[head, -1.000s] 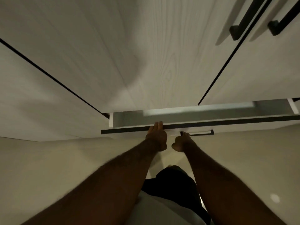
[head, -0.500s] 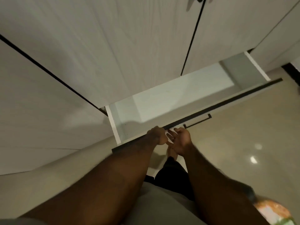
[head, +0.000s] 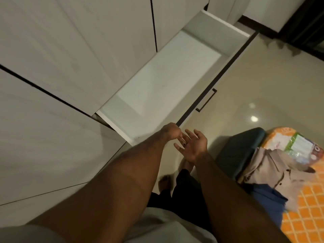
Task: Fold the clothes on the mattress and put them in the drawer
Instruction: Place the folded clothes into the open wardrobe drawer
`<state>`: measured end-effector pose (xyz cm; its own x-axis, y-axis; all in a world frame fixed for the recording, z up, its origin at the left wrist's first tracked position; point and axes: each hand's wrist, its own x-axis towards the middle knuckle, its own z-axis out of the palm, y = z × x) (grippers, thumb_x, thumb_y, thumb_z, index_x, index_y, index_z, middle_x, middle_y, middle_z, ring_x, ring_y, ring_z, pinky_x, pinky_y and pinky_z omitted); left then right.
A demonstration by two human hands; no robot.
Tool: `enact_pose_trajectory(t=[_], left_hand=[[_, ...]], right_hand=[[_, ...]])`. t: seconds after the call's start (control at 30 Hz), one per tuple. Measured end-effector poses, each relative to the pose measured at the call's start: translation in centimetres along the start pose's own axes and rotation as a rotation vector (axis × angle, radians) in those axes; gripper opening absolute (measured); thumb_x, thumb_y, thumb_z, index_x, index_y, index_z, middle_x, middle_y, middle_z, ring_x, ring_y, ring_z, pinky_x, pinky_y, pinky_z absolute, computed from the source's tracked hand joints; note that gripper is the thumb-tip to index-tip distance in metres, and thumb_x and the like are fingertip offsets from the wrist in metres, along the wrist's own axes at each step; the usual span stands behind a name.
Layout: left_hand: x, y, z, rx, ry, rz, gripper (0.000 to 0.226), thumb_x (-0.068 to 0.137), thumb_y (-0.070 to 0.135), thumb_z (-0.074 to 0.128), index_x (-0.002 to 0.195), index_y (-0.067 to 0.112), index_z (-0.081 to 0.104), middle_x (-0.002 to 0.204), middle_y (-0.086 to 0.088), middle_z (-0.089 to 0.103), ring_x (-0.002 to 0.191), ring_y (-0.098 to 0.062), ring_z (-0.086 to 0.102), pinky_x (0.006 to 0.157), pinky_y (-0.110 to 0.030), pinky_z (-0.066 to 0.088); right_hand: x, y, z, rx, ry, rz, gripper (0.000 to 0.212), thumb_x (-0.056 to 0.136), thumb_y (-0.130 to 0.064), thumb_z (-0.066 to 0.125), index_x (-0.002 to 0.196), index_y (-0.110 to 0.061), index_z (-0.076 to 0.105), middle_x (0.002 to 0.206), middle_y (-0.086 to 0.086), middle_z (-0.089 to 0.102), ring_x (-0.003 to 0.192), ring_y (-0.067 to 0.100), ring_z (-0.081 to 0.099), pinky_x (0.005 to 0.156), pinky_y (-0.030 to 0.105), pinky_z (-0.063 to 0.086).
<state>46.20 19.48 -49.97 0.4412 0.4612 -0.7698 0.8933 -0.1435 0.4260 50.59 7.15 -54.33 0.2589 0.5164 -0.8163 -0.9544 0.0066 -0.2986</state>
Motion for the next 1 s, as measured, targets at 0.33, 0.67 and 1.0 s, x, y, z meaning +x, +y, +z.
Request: enact_pose_trajectory(t=[0.33,0.67,1.0], left_hand=[[-2.5,1.5,7.5,0.005,-0.114,0.041,0.041,0.101,0.012,0.051,0.141,0.006,0.053,0.142,-0.015,0.056,0.126,-0.032,0.057,0.095,-0.038,0.048],[-3.6,3.6,12.5,0.241,-0.003,0.08,0.037,0.102,0.023,0.051,0.132,0.003,0.059,0.124,-0.014,0.067,0.1,-0.027,0.067,0.08,-0.032,0.051],[-6.8,2.4,21.5,0.249,0.212,0.121,0.05,0.099,0.033,0.053,0.143,0.012,0.047,0.168,-0.012,0.006,0.149,-0.033,0.027,0.108,-0.041,0.045]], right_hand=[[-4.0,0.6,-6.2,0.06,0.054,-0.089,0.077,0.097,-0.073,0.034,0.155,-0.023,0.041,0.154,0.009,0.049,0.138,0.034,0.048,0.117,0.06,0.034],[-6.9,0.8,-11.0,0.149,0.002,-0.128,0.076,0.096,-0.075,0.035,0.154,-0.027,0.042,0.148,0.011,0.055,0.135,0.032,0.052,0.117,0.059,0.034],[-10.2,0.2,-18.2,0.224,0.12,-0.224,0.076,0.094,-0.077,0.034,0.148,-0.026,0.05,0.146,0.011,0.056,0.133,0.028,0.054,0.1,0.046,0.048]])
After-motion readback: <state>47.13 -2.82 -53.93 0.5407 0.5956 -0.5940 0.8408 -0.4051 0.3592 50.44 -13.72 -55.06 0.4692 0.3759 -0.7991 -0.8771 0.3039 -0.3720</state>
